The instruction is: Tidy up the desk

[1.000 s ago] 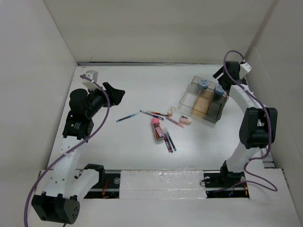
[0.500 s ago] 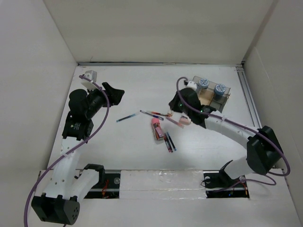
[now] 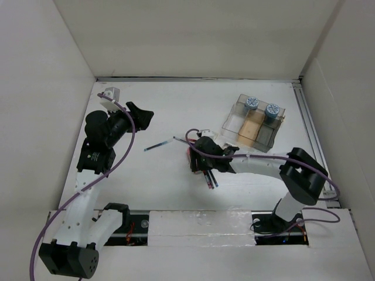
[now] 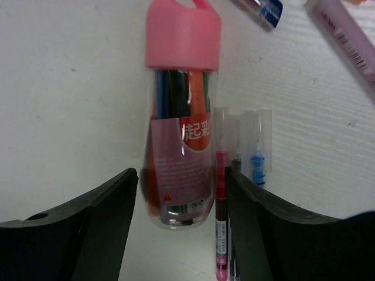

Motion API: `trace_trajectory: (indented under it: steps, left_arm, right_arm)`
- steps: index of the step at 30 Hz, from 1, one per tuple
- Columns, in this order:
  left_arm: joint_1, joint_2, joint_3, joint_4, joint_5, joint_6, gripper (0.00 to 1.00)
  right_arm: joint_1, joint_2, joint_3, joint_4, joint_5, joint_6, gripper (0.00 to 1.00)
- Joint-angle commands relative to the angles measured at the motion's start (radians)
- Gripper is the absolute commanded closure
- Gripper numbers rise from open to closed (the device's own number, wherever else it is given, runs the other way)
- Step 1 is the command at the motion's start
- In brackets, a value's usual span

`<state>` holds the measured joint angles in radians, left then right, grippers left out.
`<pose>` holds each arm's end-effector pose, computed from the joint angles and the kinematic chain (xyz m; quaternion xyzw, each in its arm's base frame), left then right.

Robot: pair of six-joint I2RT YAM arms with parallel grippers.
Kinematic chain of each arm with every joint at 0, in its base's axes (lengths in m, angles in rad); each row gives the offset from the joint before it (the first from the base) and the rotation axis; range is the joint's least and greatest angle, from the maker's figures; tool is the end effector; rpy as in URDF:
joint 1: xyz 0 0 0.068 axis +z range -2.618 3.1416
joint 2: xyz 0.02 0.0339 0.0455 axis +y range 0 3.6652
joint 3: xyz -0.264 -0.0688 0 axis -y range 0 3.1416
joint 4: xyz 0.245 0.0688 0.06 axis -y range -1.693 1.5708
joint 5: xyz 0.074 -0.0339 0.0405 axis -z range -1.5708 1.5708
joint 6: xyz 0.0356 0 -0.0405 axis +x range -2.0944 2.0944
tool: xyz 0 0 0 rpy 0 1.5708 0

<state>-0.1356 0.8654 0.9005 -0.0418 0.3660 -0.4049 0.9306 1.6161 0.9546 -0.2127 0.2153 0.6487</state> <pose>0.1953 -0.0395 0.3823 0.0334 0.7085 -0.3094 0.6333 0.2044 0.2617 0.1906 -0.0950 0.9304 0.1698 0.3106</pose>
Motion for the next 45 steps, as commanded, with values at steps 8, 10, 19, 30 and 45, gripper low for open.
trace_trajectory:
  steps: [8,10,19,30,45]
  left_arm:
    - [0.004,-0.031,0.009,0.045,-0.002,0.006,0.42]
    - [0.004,-0.032,0.008,0.045,-0.006,0.009,0.42]
    - [0.004,-0.035,0.005,0.045,0.005,0.006,0.42]
    - [0.004,-0.034,0.006,0.045,0.002,0.006,0.42]
    - [0.004,-0.028,0.003,0.045,0.02,0.0,0.42]
  right_arm:
    - [0.011,0.139,0.118,-0.023,0.033,0.02,0.48]
    - [0.011,0.126,0.115,-0.021,0.033,0.025,0.53]
    - [0.011,0.07,0.11,-0.057,0.055,0.009,0.58]
    - [0.011,-0.182,0.073,-0.001,0.153,-0.003,0.64]
    - [-0.496,-0.498,-0.126,0.064,0.237,0.261,0.62]
